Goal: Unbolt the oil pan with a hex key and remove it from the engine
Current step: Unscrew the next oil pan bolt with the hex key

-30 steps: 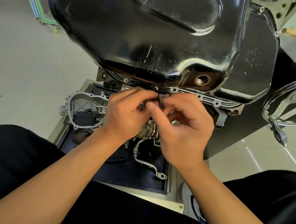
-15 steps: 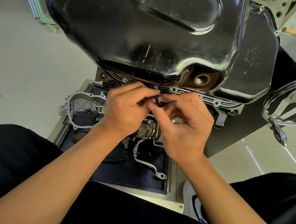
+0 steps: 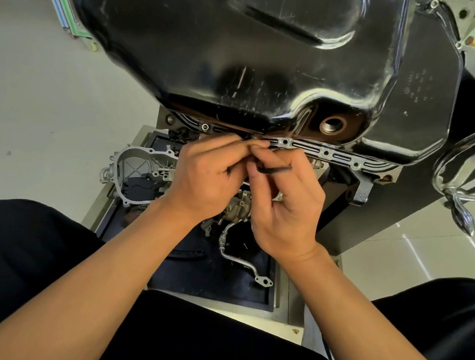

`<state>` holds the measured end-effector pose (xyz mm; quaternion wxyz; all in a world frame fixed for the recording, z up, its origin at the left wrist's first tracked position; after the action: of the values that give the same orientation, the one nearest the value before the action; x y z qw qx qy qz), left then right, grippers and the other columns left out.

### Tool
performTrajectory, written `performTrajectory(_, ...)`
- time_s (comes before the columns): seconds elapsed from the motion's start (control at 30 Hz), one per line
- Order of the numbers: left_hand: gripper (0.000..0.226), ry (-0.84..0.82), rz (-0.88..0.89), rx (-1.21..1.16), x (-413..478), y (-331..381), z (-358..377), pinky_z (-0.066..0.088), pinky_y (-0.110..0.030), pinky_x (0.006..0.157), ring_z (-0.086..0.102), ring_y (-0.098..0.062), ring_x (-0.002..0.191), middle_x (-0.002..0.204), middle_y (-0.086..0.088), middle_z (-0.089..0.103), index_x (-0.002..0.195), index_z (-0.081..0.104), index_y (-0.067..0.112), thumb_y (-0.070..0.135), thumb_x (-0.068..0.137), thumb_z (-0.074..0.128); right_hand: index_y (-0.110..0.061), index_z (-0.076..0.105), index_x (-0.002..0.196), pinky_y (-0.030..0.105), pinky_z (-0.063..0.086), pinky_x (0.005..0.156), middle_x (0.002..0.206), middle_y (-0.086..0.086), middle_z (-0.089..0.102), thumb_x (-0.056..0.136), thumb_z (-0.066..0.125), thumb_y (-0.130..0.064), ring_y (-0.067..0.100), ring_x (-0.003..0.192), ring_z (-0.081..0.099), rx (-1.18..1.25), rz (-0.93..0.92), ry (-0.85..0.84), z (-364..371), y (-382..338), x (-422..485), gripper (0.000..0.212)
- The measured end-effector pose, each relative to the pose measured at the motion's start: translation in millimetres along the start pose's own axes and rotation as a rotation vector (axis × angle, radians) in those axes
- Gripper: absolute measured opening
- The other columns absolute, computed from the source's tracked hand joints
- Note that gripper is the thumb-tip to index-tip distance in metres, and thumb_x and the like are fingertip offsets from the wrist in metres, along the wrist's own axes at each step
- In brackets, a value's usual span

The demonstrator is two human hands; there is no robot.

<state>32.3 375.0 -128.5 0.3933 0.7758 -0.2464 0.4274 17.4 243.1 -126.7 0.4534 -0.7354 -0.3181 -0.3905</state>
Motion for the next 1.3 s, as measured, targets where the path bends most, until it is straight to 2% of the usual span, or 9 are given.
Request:
performTrajectory(0.17,0.013,0.075,-0.057,0.025,2.7,-2.2,-3.1,0.054,-0.021,0.063,0.066,-0.012,0.070,0.077,-0.008,0.073,0.084,0.076,-0.001,-0.009,0.078,0.067,0.005,0.075,0.096,0.021,0.050,0.068,0.083,0.008,0.068,0.078,0.083,0.006,0.014,0.066,0.058,-0.002,0.097,0.039,-4.4,7.8,2.4,0.020)
performTrajectory(0.3,0.016,0.081,-0.055,0.036,4.7,-0.1,-0.4,0.048,-0.010,0.069,0.059,-0.001,0.074,0.080,-0.006,0.073,0.087,0.076,-0.001,-0.009,0.077,0.066,0.009,0.075,0.094,0.019,0.051,0.076,0.084,0.017,0.070,0.078,0.078,0.014,0.019,0.074,0.065,-0.001,0.049,0.043,-5.7,6.2,6.1,0.017)
performTrajectory(0.43,0.021,0.019,0.002,-0.009,3.1,3.4,1.0,0.054,-0.018,0.073,0.064,-0.005,0.081,0.096,0.004,0.068,0.102,0.075,0.000,-0.007,0.085,0.064,0.013,0.069,0.106,0.014,0.045,0.086,0.088,0.020,0.066,0.083,0.068,0.018,0.011,0.087,0.057,-0.025,-0.010,0.001,-2.2,2.1,4.8,0.024)
performTrajectory(0.57,0.014,0.031,-0.007,0.008,1.8,2.1,1.0,0.051,-0.032,0.055,0.062,-0.018,0.064,0.074,-0.006,0.069,0.079,0.074,-0.004,-0.007,0.084,0.062,0.014,0.068,0.108,0.014,0.044,0.088,0.091,0.020,0.067,0.083,0.071,0.013,0.008,0.091,0.056,-0.035,-0.002,-0.001,-1.3,0.7,3.1,0.025)
performTrajectory(0.63,0.012,0.063,-0.020,0.026,2.6,1.7,0.0,0.050,-0.027,0.055,0.061,-0.013,0.064,0.071,-0.007,0.069,0.074,0.073,-0.002,-0.011,0.077,0.066,0.010,0.072,0.103,0.013,0.047,0.083,0.086,0.016,0.069,0.081,0.079,0.004,0.011,0.081,0.060,-0.050,0.011,0.023,-3.1,0.4,3.6,0.024)
performTrajectory(0.77,0.017,0.088,-0.059,0.031,2.7,0.6,1.0,0.046,-0.012,0.063,0.059,-0.004,0.070,0.074,-0.004,0.071,0.080,0.075,0.000,-0.012,0.071,0.067,0.007,0.076,0.092,0.016,0.050,0.074,0.083,0.014,0.072,0.078,0.082,0.006,0.017,0.074,0.065,-0.035,-0.002,0.028,-6.4,1.9,6.1,0.015)
performTrajectory(0.97,0.026,-0.039,0.022,-0.044,3.0,1.1,2.6,0.058,-0.030,0.083,0.071,-0.018,0.094,0.106,-0.005,0.071,0.108,0.073,0.001,-0.004,0.086,0.059,0.014,0.069,0.108,0.021,0.051,0.081,0.089,0.020,0.068,0.083,0.068,0.017,0.022,0.081,0.064,-0.034,-0.080,-0.021,-0.5,3.9,5.0,0.025)
performTrajectory(1.13,0.011,0.043,-0.052,-0.011,3.2,-4.8,-0.4,0.048,-0.021,0.060,0.057,-0.007,0.067,0.076,0.004,0.064,0.076,0.072,-0.002,-0.007,0.082,0.064,0.012,0.067,0.112,0.013,0.046,0.085,0.089,0.019,0.067,0.085,0.073,0.005,0.011,0.085,0.058,-0.048,-0.061,-0.008,1.5,0.6,3.7,0.029)
performTrajectory(1.3,0.013,0.062,-0.073,-0.035,2.0,-3.5,0.7,0.052,-0.026,0.060,0.062,-0.012,0.067,0.075,-0.009,0.070,0.082,0.073,-0.003,0.000,0.080,0.060,0.009,0.075,0.093,0.020,0.054,0.074,0.085,0.017,0.072,0.078,0.081,0.007,0.019,0.075,0.067,-0.039,-0.064,0.021,-3.6,1.8,6.7,0.017)
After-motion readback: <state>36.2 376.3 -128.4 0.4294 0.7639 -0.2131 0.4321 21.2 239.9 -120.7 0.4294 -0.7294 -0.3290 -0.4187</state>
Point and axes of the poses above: each hand's wrist, its own x-axis towards the middle knuckle, its own z-axis out of the palm, y = z × x, the point moved 6 cm from there along x, towards the middle knuckle
